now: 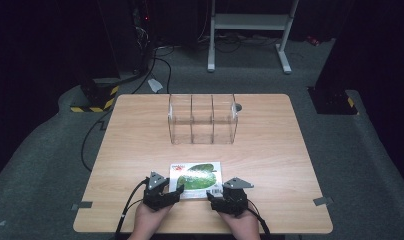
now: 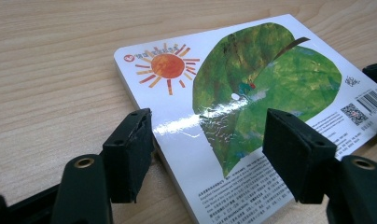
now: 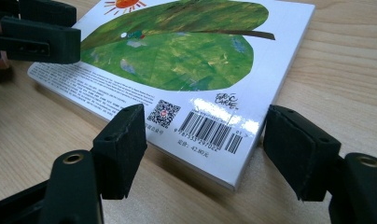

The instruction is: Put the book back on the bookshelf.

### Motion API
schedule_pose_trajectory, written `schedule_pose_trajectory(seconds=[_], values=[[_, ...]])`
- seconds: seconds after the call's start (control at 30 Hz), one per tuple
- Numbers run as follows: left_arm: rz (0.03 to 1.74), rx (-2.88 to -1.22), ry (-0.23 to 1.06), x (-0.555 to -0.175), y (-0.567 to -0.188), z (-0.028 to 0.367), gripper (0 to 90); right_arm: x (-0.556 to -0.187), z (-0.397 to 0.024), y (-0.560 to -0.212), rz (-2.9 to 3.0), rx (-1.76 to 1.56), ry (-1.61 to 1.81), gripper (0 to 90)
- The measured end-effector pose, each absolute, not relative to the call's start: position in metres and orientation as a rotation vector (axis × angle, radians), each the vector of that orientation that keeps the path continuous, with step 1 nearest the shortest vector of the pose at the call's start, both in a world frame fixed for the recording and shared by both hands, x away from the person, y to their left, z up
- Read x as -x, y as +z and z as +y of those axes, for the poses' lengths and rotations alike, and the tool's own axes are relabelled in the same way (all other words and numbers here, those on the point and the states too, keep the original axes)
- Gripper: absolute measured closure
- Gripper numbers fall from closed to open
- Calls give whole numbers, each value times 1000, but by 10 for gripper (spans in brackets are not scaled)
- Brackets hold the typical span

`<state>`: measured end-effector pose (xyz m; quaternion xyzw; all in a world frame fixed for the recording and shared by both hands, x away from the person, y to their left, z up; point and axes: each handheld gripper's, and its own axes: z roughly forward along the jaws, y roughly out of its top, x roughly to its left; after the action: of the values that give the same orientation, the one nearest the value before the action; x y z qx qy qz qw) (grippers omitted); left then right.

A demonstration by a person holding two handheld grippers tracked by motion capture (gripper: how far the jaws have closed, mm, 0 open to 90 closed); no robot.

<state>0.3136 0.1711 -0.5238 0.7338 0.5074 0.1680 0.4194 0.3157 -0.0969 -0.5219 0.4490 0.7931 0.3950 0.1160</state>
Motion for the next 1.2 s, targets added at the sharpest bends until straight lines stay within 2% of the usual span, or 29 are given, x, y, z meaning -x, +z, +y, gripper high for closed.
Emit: schedule_pose_trajectory(seconds=[0.37,0.53,0.8,0.97,1.07,1.2], values=[[1248,-1757,412,-312,-515,177,361,-314,-96,-523,2327,-1305,1160,281],[1204,-1712,423,-308,-502,178,362,-314,-95,-523,2355,-1289,1161,202],[1145,-1708,460,-302,-490,173,358,-313,-93,-522,2352,-1251,1152,150],[1135,-1705,468,-302,-487,172,359,-312,-91,-523,2351,-1213,1118,152],[1130,-1708,470,-302,-486,172,356,-312,-91,-523,2331,-1255,1109,197],[1134,-1716,455,-304,-489,174,356,-314,-93,-523,2339,-1299,1114,206]])
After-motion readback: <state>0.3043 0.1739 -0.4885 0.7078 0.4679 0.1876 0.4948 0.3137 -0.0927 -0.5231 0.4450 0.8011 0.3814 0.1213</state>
